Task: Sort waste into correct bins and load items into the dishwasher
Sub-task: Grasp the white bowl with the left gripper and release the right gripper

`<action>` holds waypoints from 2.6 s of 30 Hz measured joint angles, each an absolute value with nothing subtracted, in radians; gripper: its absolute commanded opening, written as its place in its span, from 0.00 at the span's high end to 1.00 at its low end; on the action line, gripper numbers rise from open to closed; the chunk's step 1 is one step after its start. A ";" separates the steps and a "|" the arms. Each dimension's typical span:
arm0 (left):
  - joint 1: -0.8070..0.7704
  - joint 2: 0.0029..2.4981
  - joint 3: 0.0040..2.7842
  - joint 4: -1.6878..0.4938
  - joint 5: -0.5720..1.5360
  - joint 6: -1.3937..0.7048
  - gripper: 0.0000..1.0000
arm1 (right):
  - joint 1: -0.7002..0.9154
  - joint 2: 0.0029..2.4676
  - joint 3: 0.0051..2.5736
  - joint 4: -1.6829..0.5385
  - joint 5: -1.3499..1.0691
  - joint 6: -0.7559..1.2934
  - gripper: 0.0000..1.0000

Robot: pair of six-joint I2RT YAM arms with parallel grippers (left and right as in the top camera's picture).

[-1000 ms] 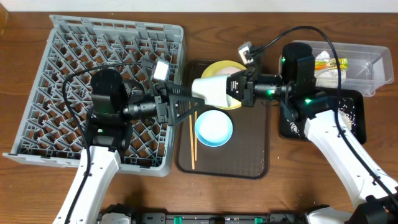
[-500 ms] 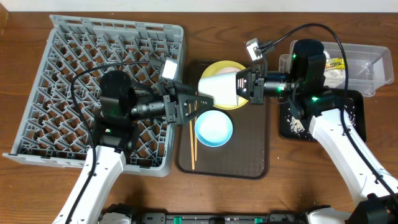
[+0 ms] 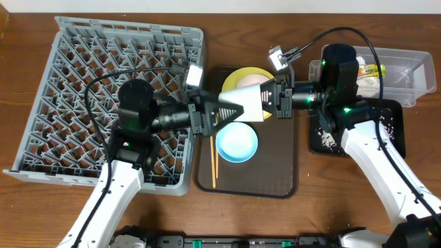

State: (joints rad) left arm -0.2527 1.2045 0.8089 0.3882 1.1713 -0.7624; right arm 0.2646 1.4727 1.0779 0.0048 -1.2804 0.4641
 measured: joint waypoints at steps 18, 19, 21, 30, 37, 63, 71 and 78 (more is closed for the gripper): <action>-0.323 1.216 0.808 0.485 1.176 -0.885 0.13 | 0.287 1.472 1.085 0.018 -1.278 0.464 0.99; -0.324 1.216 0.808 0.485 1.178 -0.888 0.13 | 0.288 1.472 1.085 0.018 -1.279 0.464 0.99; -0.325 1.216 0.808 0.487 1.180 -0.894 0.14 | 0.295 1.472 1.085 0.020 -1.273 0.464 0.99; -0.325 1.216 0.804 0.483 1.190 -0.903 0.20 | 0.307 1.470 1.097 -0.019 -1.265 0.464 0.99; -0.327 1.216 0.800 0.487 1.190 -0.888 0.09 | 0.308 1.470 1.097 -0.036 -1.247 0.464 0.99; -0.306 1.214 0.800 0.453 1.122 -0.732 0.32 | 0.286 1.473 1.093 -0.055 -1.292 0.464 0.99; -0.310 1.213 0.801 0.452 1.122 -0.732 0.52 | 0.284 1.473 1.091 -0.052 -1.311 0.464 0.87; -0.312 1.209 0.815 0.352 1.118 -0.651 0.60 | 0.284 1.477 1.085 -0.056 -1.335 0.462 0.73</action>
State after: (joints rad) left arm -0.3119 1.2095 0.8150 0.3515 1.1175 -0.6514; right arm 0.2836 1.4769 1.0851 -0.0559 -1.3354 0.4618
